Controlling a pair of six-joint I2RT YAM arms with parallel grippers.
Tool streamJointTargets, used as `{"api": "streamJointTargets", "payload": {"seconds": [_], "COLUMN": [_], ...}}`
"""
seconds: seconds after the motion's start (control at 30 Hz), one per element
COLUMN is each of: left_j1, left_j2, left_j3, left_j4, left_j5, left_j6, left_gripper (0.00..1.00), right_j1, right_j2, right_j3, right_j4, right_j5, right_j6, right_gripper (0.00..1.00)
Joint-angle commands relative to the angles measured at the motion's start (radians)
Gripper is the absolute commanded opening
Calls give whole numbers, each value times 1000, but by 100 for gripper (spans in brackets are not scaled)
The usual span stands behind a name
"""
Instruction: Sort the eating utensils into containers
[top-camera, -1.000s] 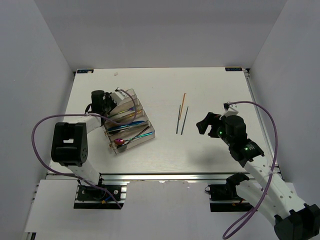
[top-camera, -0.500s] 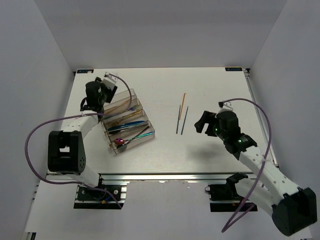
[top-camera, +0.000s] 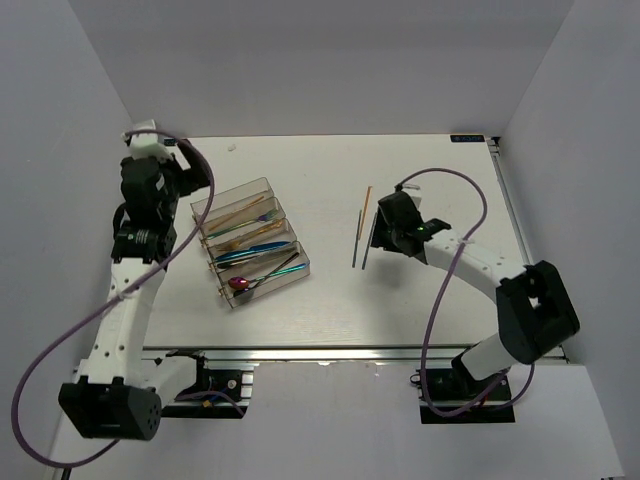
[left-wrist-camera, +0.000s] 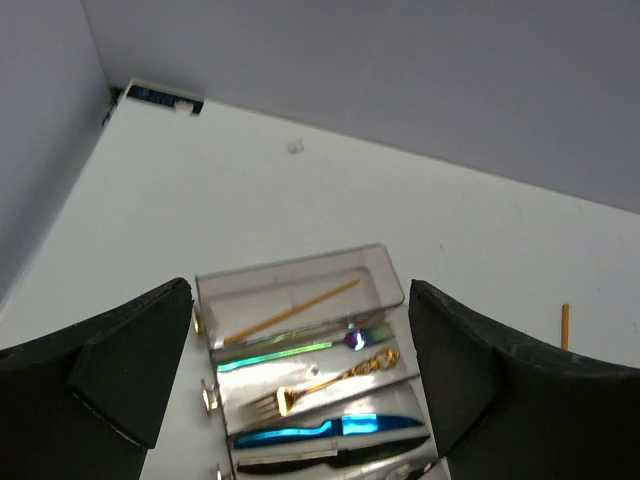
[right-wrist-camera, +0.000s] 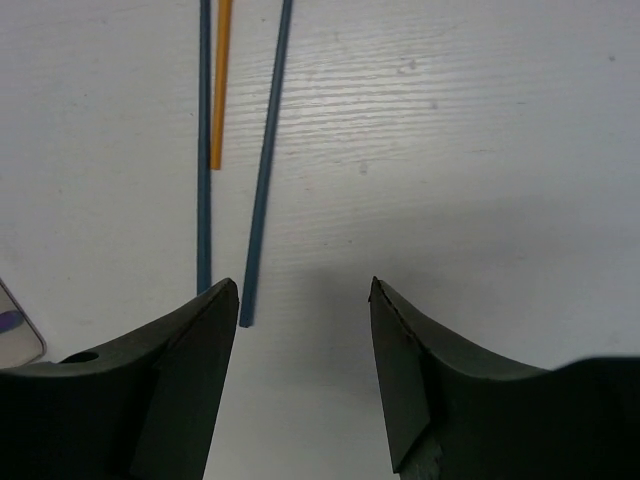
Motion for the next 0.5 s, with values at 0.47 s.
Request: {"api": "streamJointTargets", "payload": {"seconds": [0.47], "left_j1": [0], "left_j2": [-74], "left_j3": [-180], "left_j4": [-263], "left_j5": [-282], "left_j6": [-255], "left_gripper": [98], "right_j1": [133], "right_j2": [340], "right_j3": [190], "right_j4": [-105], "right_j5": [88], "right_j6": [130], "right_gripper": [48]}}
